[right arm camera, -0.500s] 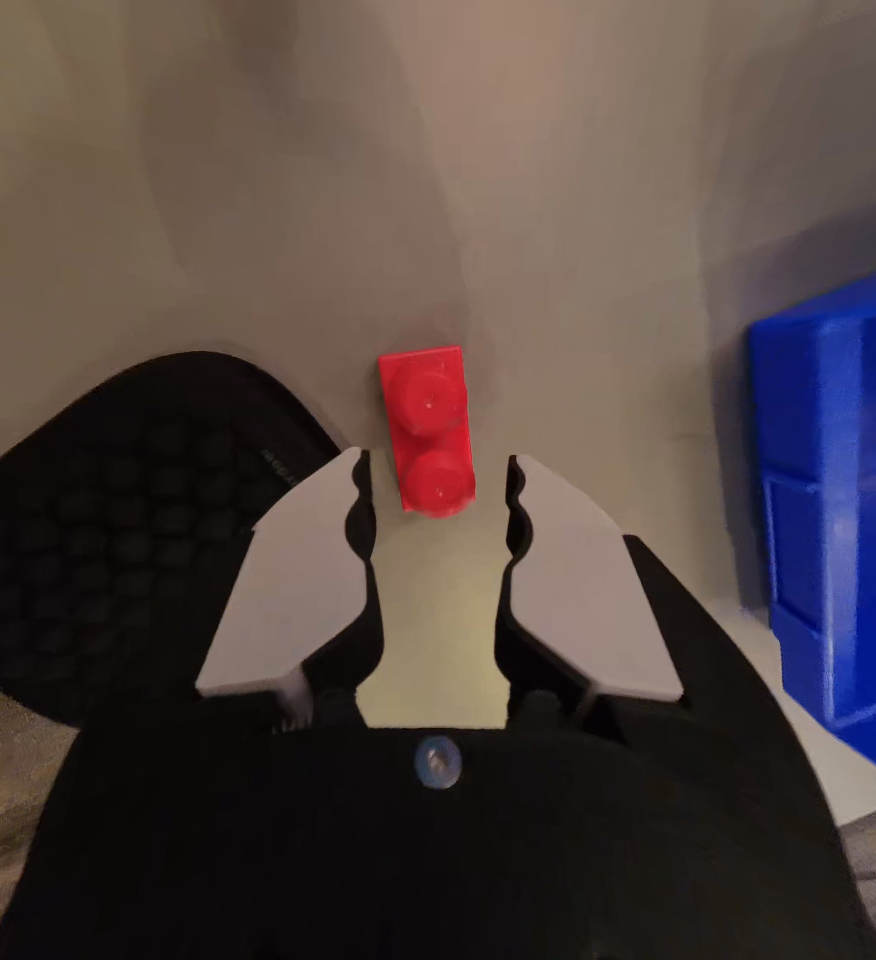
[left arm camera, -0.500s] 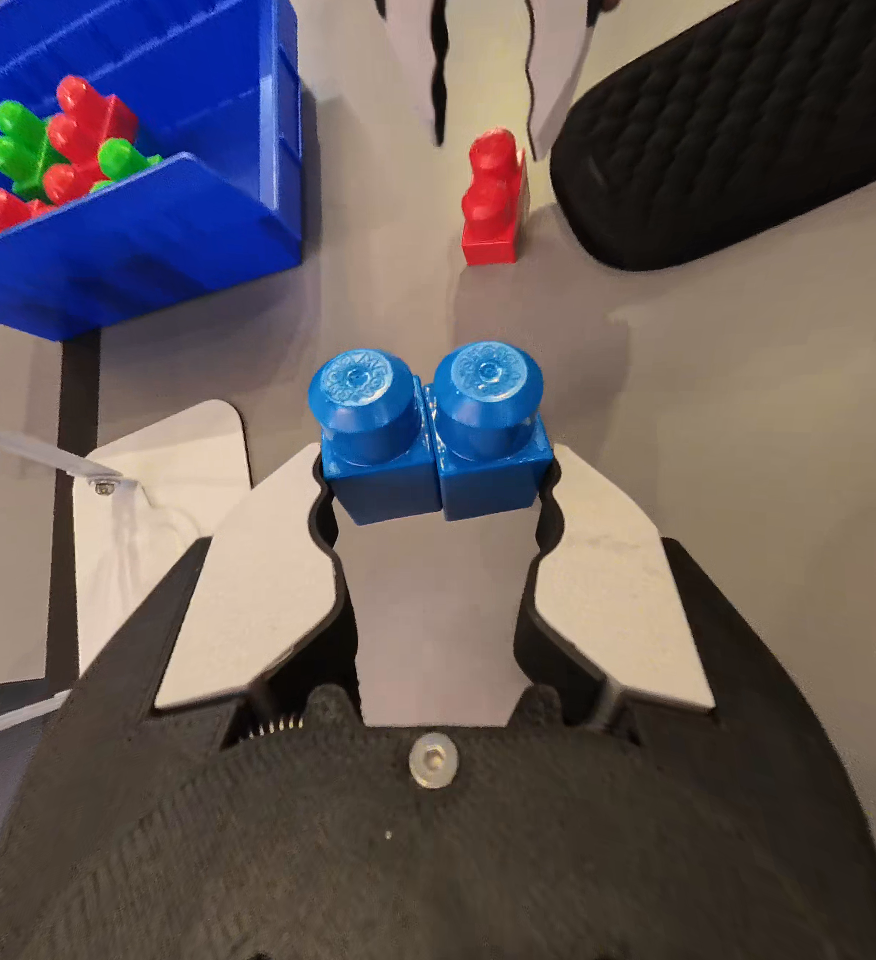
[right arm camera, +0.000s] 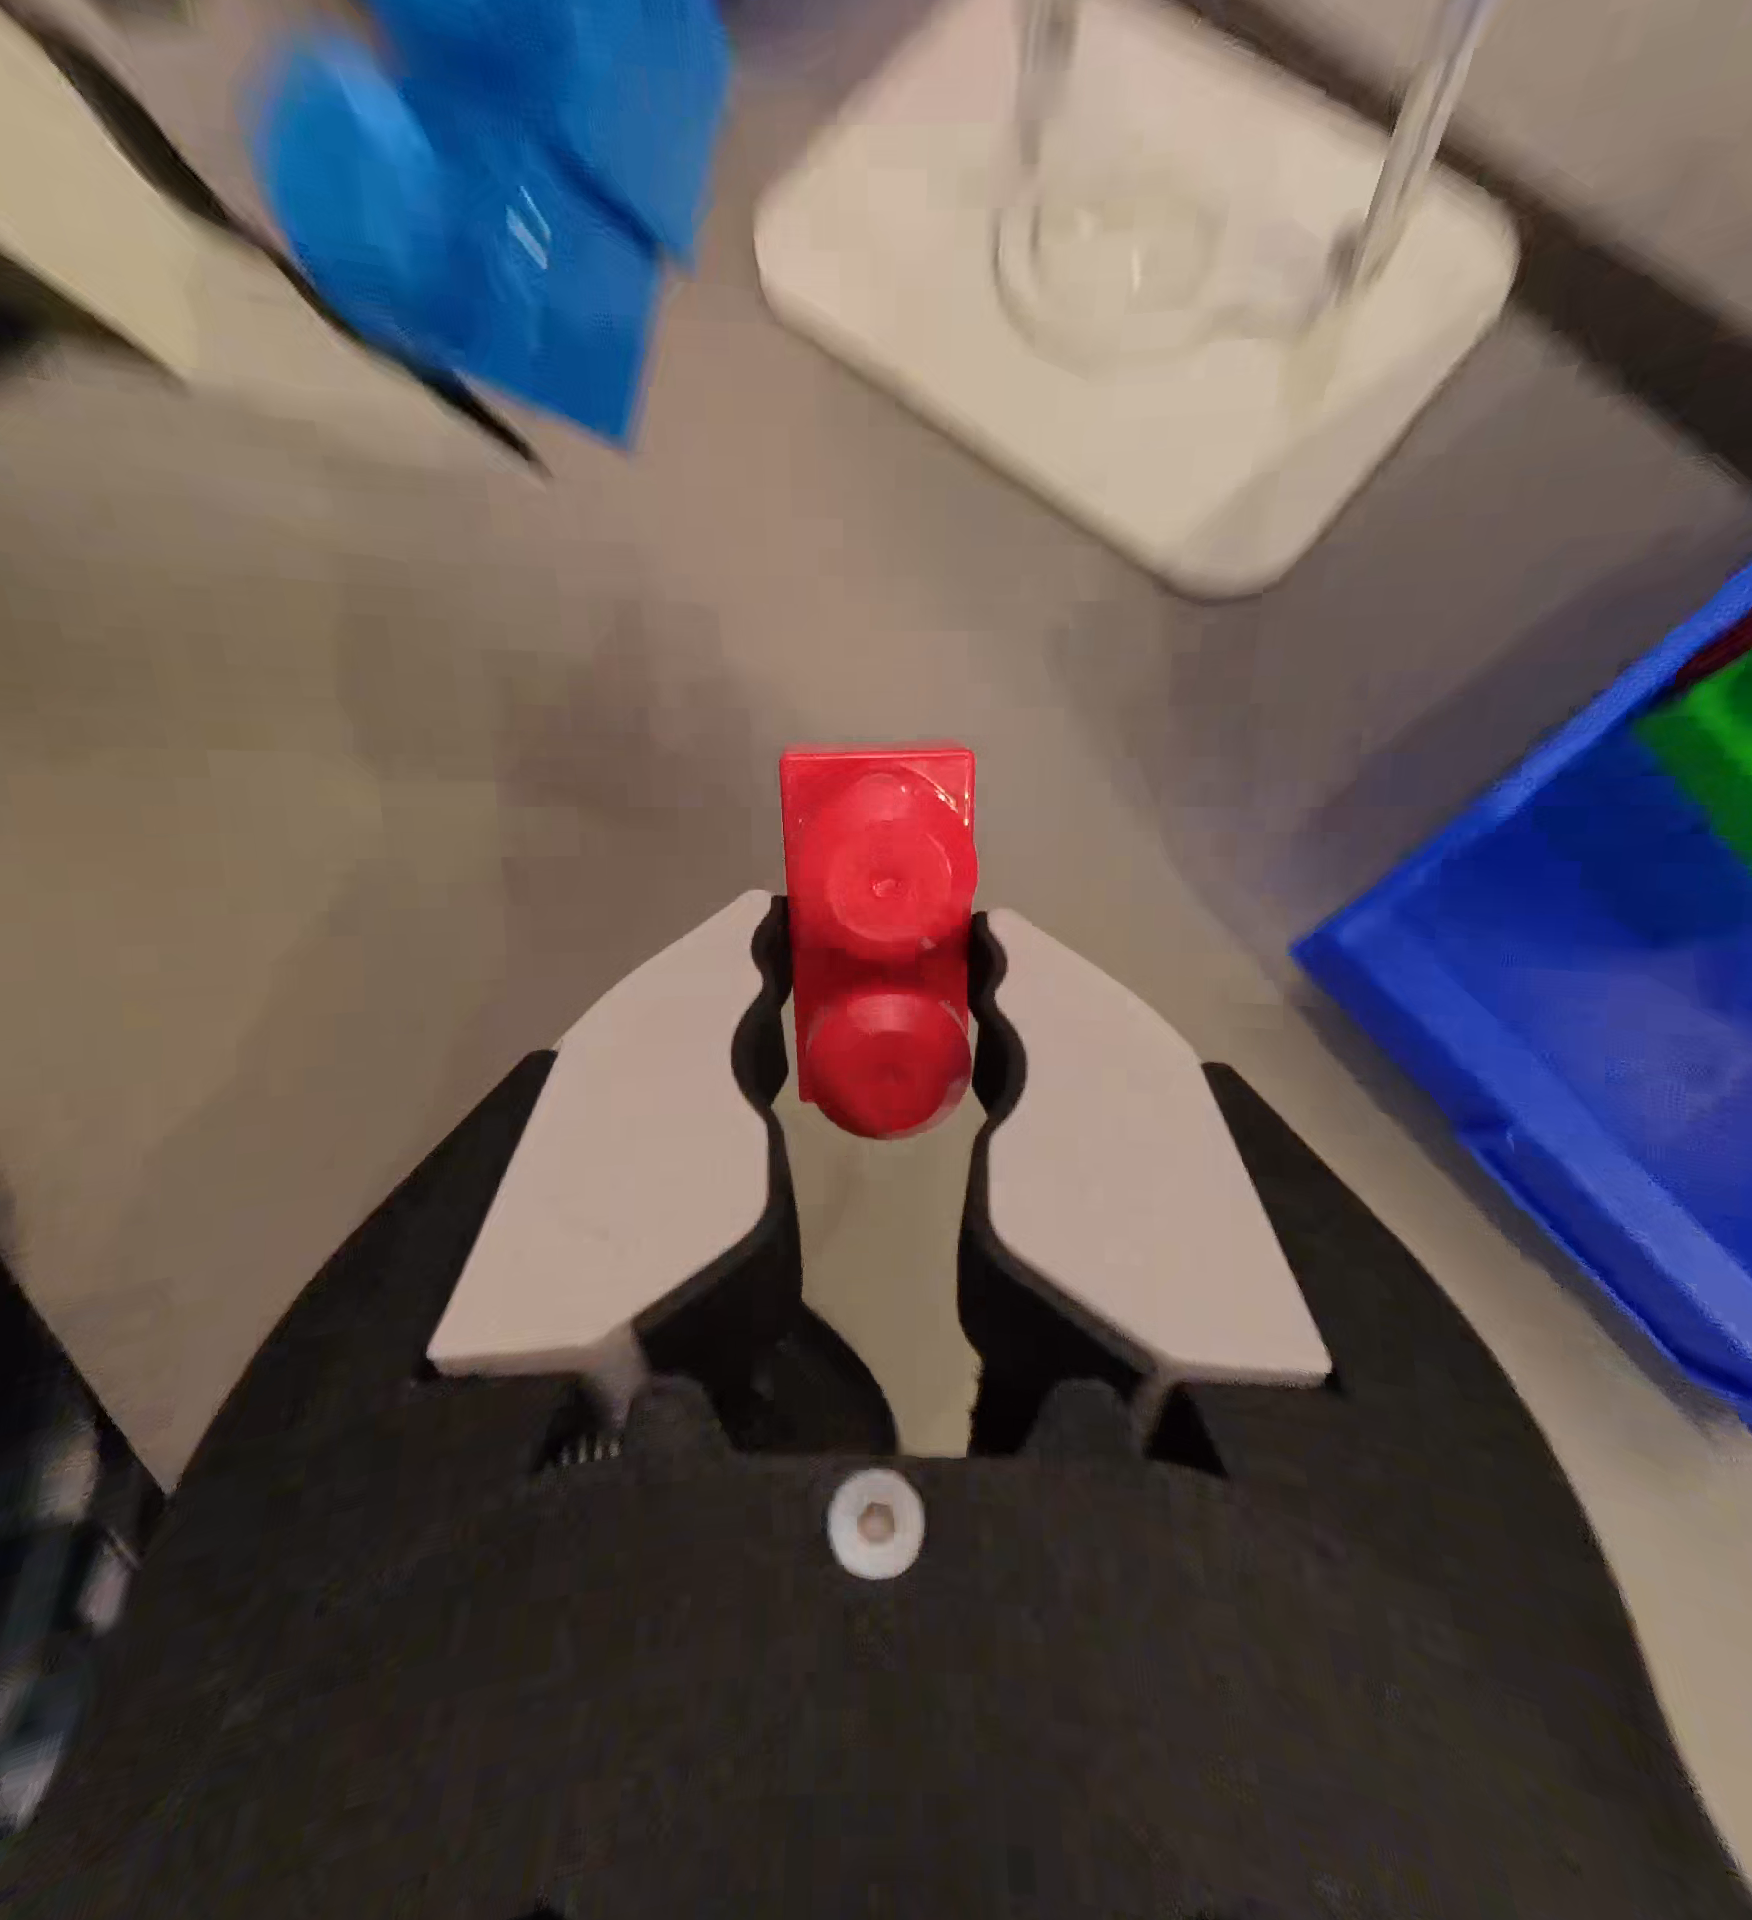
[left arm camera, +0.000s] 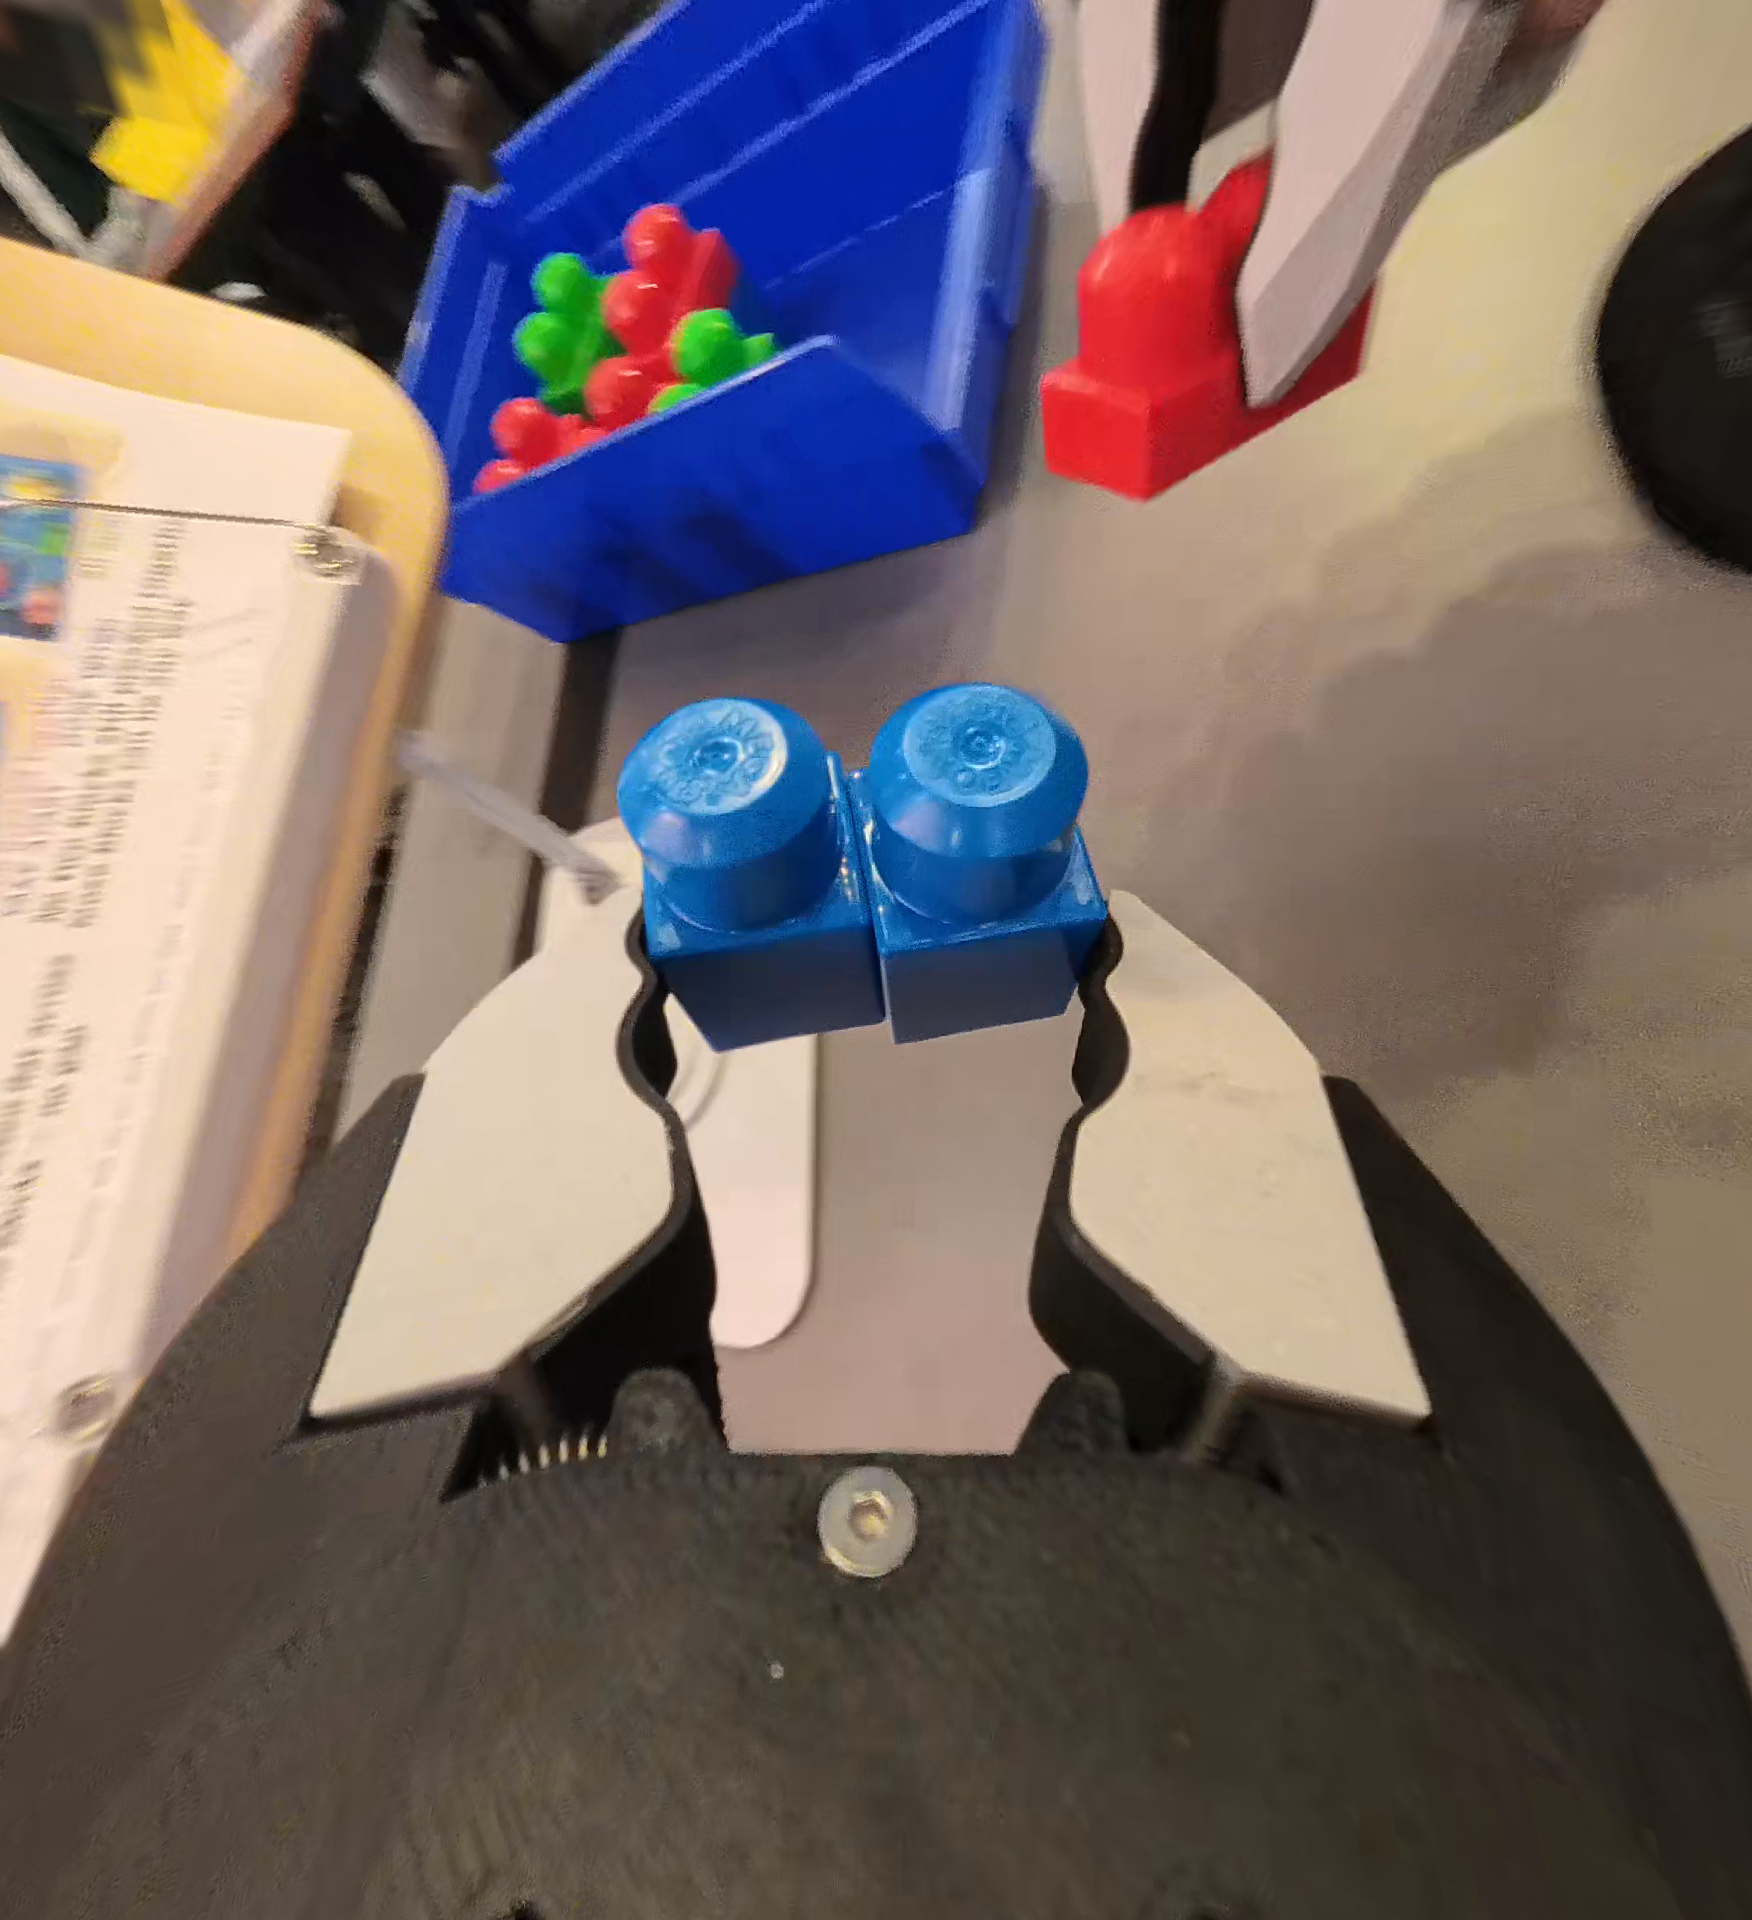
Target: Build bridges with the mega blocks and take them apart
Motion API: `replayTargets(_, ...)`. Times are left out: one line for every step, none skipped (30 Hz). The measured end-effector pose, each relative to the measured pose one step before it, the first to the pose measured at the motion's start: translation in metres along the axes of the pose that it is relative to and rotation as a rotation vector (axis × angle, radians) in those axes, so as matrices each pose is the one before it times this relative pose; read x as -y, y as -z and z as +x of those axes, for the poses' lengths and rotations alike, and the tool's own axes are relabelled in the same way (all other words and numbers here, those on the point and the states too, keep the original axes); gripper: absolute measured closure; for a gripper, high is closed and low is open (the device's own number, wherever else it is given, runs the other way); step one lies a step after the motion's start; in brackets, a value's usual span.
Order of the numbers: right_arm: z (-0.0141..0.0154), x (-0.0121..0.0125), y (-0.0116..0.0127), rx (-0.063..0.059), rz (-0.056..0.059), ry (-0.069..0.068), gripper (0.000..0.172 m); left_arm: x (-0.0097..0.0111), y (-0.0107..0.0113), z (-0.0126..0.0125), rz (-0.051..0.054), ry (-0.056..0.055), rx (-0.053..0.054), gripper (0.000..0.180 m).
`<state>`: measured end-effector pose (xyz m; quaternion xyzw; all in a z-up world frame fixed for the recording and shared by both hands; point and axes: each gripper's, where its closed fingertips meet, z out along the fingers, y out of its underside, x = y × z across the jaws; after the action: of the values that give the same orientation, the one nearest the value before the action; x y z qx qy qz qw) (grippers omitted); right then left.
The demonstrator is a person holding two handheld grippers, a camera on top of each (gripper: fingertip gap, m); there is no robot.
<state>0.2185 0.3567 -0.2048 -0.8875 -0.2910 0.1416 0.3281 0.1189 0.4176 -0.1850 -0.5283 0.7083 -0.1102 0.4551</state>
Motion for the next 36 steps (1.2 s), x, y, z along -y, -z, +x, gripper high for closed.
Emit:
replayTargets(-0.00649, 0.02145, 0.00669, 0.0052, 0.0874, -0.0279, 0.139, -0.00142, -0.00016, -0.00766, -0.0172, -0.0164, 0.0511, 0.105)
replayTargets(-0.00586, 0.02029, 0.00485, -0.0007, 0.0802, -0.0219, 0.139, -0.00021, -0.00008, -0.00775, -0.0076, -0.0089, 0.051, 0.105)
replayTargets(-0.0038, 0.01762, 0.00284, -0.0138, 0.0657, -0.0164, 0.139, 0.00052, 0.00025, -0.00713, -0.0025, -0.0113, 0.0467, 0.105)
replayTargets(-0.00326, 0.01539, 0.00103, -0.0185, 0.0561, -0.0081, 0.139, 0.00002, 0.00051, -0.00756, -0.0085, -0.014, 0.0482, 0.105)
replayTargets(-0.00442, 0.01351, -0.00058, -0.0083, 0.0505, -0.0077, 0.139, 0.00103, 0.00081, -0.00703, -0.003, -0.0108, 0.0405, 0.105)
replayTargets(-0.00506, 0.01235, -0.00156, -0.0015, 0.0497, -0.0097, 0.139, 0.00141, 0.00077, -0.00651, -0.0008, -0.0048, 0.0356, 0.105)
replayTargets(-0.00428, 0.01003, -0.00245, -0.0034, 0.0413, -0.0118, 0.139, 0.00093, 0.00079, -0.0071, -0.0035, -0.0113, 0.0414, 0.106)
replayTargets(-0.0045, 0.00731, -0.00317, -0.001, 0.0282, -0.0048, 0.139, 0.00013, 0.00044, -0.0062, -0.0114, -0.0103, 0.0358, 0.106)
replayTargets(-0.00459, 0.0053, -0.00377, -0.002, 0.0206, -0.0015, 0.139, 0.00078, 0.00032, -0.0042, -0.0062, -0.0083, 0.0227, 0.106)
replayTargets(-0.0042, 0.00568, -0.00329, -0.0048, 0.0294, -0.0051, 0.139, 0.00202, 0.00063, -0.00477, 0.0018, -0.0137, 0.0312, 0.106)
replayTargets(-0.00383, 0.00363, -0.00358, -0.0059, 0.0169, -0.0028, 0.139, 0.00086, 0.00028, -0.00451, -0.0084, -0.0241, 0.033, 0.106)
replayTargets(-0.00204, 0.00259, -0.00312, -0.017, 0.0112, 0.0046, 0.139, -0.00001, -0.0006, -0.00212, -0.0143, -0.0228, 0.0153, 0.105)
replayTargets(-0.00115, 0.00252, -0.00242, -0.02, 0.0131, 0.009, 0.139, 0.00145, -0.00033, -0.00164, -0.0003, -0.0141, 0.0126, 0.105)
replayTargets(-0.00147, 0.00166, -0.00232, -0.0092, 0.0084, -0.0001, 0.139, 0.00164, 0.00016, -0.00227, 0.0026, -0.0177, 0.019, 0.105)
replayTargets(-0.00172, 0.00018, -0.00264, -0.0023, -0.0012, -0.0034, 0.139, -0.0005, -0.0005, -0.00126, -0.0158, -0.0192, 0.0113, 0.105)
replayTargets(-0.00037, 0.00014, -0.00223, -0.0097, 0.0005, 0.0017, 0.139, 0.00065, -0.00023, -0.00062, -0.007, -0.0118, 0.0054, 0.105)
replayTargets(-0.00035, 0.00115, -0.00149, -0.0076, 0.0096, 0.0006, 0.139, 0.00251, 0.00053, -0.00084, 0.0072, -0.0106, 0.0084, 0.105)
replayTargets(-0.00052, 0.00056, -0.00143, -0.0045, 0.0059, -0.0039, 0.139, 0.00126, 0.00012, -0.00076, -0.0047, -0.0154, 0.0092, 0.106)
replayTargets(0.00035, 0.00054, -0.00105, -0.0109, 0.0059, -0.0005, 0.14, 0.00065, 0.00003, -0.00017, -0.0095, -0.0147, 0.0054, 0.106)
replayTargets(0.00057, -0.00014, -0.00121, -0.013, 0.0014, 0.0016, 0.14, 0.00235, 0.00035, 0.00028, 0.0037, -0.0122, 0.0033, 0.105)
replayTargets(0.00006, -0.00073, -0.00131, -0.0075, -0.001, -0.0032, 0.14, 0.00194, 0.00037, 0.00027, 0.0007, -0.0129, 0.0039, 0.106)
replayTargets(0.00059, -0.00093, -0.001, -0.0072, -0.0006, -0.0037, 0.14, -0.00003, -0.00037, -0.00012, -0.0126, -0.0125, 0.0033, 0.105)
replayTargets(0.00075, 0.00011, -0.00028, -0.0074, 0.0089, -0.0032, 0.14, 0.00123, -0.00002, -0.00008, -0.0006, -0.0084, -0.001, 0.105)
replayTargets(0.00054, 0.00023, 0.0001, -0.006, 0.0109, -0.0033, 0.139, 0.00237, 0.00038, -0.00058, 0.0078, -0.0075, 0.0022, 0.105)
replayTargets(0.00074, 0.00014, 0.00015, -0.0091, 0.0106, 0.003, 0.139, 0.00105, 0.00016, -0.00072, -0.005, -0.0129, 0.003, 0.106)
replayTargets(0.00104, 0.00013, 0.00023, -0.0092, 0.0087, 0.0082, 0.139, 0.00162, 0.00031, -0.00033, -0.0041, -0.0131, -0.002, 0.105)
replayTargets(0.00104, 0.00072, 0.00061, -0.0052, 0.0123, 0.0039, 0.139, 0.00229, 0.00077, -0.0008, 0.0027, -0.0082, 0.0005, 0.105)
replayTargets(0.00062, 0.00051, 0.00063, 0.0007, 0.0089, -0.0037, 0.139, 0.00094, 0.00005, -0.001, -0.0043, -0.0092, 0.0002, 0.106)
replayTargets(0.00058, 0.00073, 0.00056, 0.0022, 0.0078, -0.0008, 0.139, 0.00062, -0.00011, -0.00072, -0.0033, -0.0098, -0.002, 0.105)
replayTargets(0.0003, 0.00107, 0.00068, 0.0018, 0.0087, 0.0049, 0.139, 0.00099, 0.00004, -0.0011, 0.0001, -0.0071, 0.0013, 0.105)
replayTargets(0.00028, 0.00108, 0.0008, 0.0019, 0.0089, 0.0042, 0.139, 0.0009, 0.00016, -0.00116, 0.0004, -0.0054, 0.0017, 0.105)
replayTargets(-0.00011, 0.0013, 0.00093, 0.006, 0.0118, 0.0051, 0.139, 0.00092, 0.00039, -0.00098, 0.0001, -0.0042, -0.001, 0.105)
replayTargets(-0.0005, 0.0018, 0.00135, 0.0133, 0.0144, 0.0029, 0.139, 0.00098, 0.00083, -0.00174, 0.0005, -0.0057, 0.0009, 0.106)
replayTargets(-0.00006, 0.00163, 0.00147, 0.0151, 0.0119, -0.0078, 0.139, 0.00165, 0.00134, -0.00198, 0.0047, -0.0071, 0.0022, 0.106)
replayTargets(0.00014, 0.00101, 0.00094, 0.007, 0.0033, 0.0039, 0.139, 0.00162, 0.00113, -0.00131, 0.0008, -0.0102, -0.0005, 0.106)
replayTargets(0.00001, 0.00095, 0.00074, -0.0026, 0.0021, 0.0156, 0.139, 0.00206, 0.00063, -0.0004, 0.0016, -0.0165, -0.0038, 0.106)
